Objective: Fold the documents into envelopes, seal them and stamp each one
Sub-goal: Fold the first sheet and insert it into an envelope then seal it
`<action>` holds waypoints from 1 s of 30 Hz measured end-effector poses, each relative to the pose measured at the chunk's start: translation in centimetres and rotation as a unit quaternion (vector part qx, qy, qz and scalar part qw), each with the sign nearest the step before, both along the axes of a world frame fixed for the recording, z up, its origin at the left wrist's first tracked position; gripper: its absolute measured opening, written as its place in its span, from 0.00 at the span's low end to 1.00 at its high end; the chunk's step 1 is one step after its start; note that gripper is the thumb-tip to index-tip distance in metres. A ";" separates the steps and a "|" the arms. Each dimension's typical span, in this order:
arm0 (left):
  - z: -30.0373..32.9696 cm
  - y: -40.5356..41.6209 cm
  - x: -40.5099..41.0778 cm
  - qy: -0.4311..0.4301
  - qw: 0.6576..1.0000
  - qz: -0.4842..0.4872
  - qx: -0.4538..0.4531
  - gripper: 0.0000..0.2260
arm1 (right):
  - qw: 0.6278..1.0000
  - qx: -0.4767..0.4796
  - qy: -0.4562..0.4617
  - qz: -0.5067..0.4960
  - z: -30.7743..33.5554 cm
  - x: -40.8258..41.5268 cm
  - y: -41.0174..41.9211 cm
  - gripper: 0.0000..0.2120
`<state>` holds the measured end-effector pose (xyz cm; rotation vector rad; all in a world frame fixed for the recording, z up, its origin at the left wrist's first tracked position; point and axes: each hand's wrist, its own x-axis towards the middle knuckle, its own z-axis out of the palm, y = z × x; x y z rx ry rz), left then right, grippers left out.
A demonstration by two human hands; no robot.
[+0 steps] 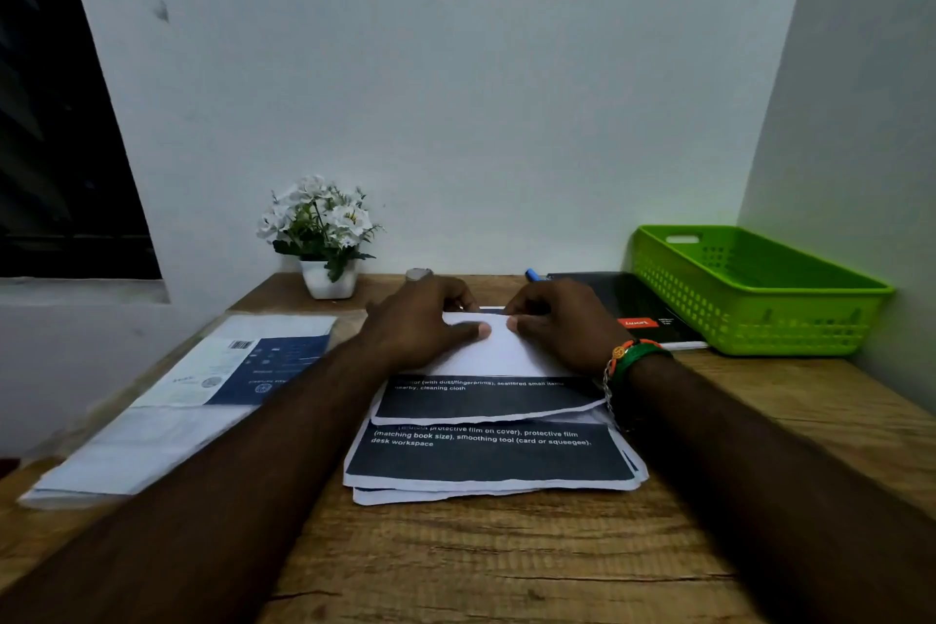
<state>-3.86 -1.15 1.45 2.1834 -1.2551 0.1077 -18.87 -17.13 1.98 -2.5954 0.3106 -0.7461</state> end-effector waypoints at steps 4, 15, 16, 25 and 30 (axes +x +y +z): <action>0.5 -0.5 -0.8 0.004 0.999 0.000 -0.048 0.15 | 0.999 0.011 -0.024 0.023 0.0 0.3 0.0 0.03; 1.2 3.2 3.4 0.098 0.993 -0.029 -0.052 0.11 | 0.999 0.037 -0.016 0.017 0.6 -0.8 -1.3 0.11; 1.3 3.3 3.3 0.115 0.990 -0.036 -0.073 0.10 | 0.999 0.044 -0.020 0.016 0.6 -0.8 -1.3 0.11; 2.0 2.9 2.2 0.147 0.979 -0.031 -0.134 0.05 | 0.998 0.055 -0.021 0.013 1.8 -1.8 -2.3 0.10; 2.1 3.3 3.0 0.128 0.979 -0.012 -0.156 0.03 | 0.997 0.061 -0.018 -0.030 2.2 -3.0 -4.0 0.11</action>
